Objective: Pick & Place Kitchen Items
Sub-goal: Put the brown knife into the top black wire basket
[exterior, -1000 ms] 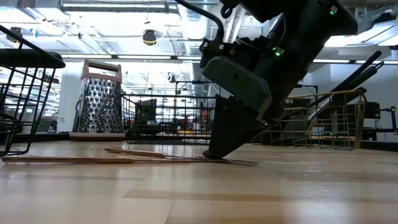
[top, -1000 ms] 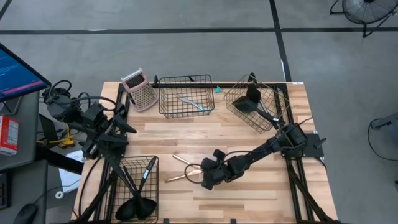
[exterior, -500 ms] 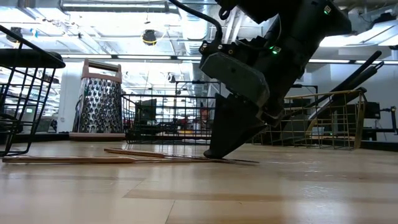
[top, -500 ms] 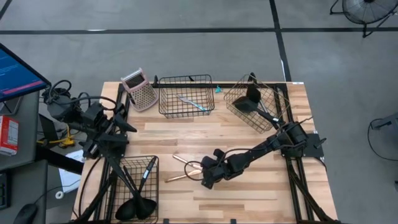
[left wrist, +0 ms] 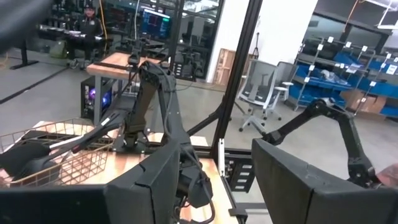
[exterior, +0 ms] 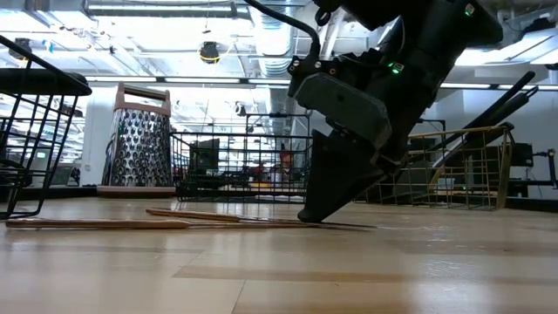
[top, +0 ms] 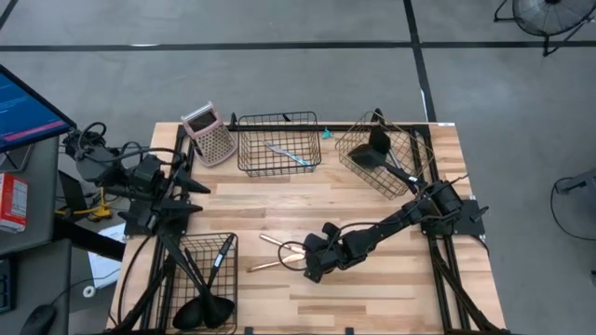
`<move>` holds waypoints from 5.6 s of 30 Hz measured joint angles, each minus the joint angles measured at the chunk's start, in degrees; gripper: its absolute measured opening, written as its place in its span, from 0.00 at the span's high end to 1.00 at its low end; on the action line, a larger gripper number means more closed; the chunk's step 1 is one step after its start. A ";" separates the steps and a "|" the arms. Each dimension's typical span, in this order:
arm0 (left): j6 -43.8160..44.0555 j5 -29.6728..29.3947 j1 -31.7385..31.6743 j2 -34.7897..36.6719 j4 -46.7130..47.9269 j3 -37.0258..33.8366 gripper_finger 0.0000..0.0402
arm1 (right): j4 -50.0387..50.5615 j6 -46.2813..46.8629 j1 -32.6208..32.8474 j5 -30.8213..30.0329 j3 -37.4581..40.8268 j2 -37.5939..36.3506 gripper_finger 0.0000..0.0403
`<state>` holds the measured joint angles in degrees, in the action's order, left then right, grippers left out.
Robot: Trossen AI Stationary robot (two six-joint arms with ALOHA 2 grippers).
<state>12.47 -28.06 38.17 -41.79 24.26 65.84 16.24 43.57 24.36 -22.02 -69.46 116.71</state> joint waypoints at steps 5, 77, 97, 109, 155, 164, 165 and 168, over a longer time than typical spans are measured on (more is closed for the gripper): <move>-0.02 -1.14 0.00 -0.24 1.47 0.00 0.54 | 1.96 -1.03 0.00 -0.06 -2.22 -0.02 1.00; -27.69 41.51 -33.40 -54.24 -10.63 -16.22 0.44 | 17.63 20.56 16.87 -24.63 -9.76 -16.11 1.00; -27.76 37.76 -33.89 -60.59 -11.39 -15.98 0.45 | 17.80 20.98 16.87 -24.76 -9.76 -16.11 1.00; -27.45 34.43 -38.51 -60.92 -17.38 -16.20 0.54 | 17.84 20.98 16.87 -24.76 -9.76 -16.11 1.00; -25.51 32.81 -41.16 -61.01 -20.64 -16.26 0.54 | 16.17 29.18 9.12 1.19 -8.84 1.61 1.00; -25.05 32.81 -41.16 -60.97 -20.62 -16.24 0.54 | 19.89 28.50 5.76 1.05 -8.77 2.17 1.00; -24.57 32.81 -41.13 -60.97 -20.59 -16.24 0.54 | 20.42 28.50 5.35 1.08 -8.77 2.19 1.00; -23.80 32.81 -41.13 -60.94 -20.37 -16.24 0.54 | 21.87 28.50 4.63 1.24 -8.80 2.19 1.00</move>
<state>-11.33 4.75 -2.96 -102.74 3.89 49.60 38.11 72.07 28.99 -20.78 -78.26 118.89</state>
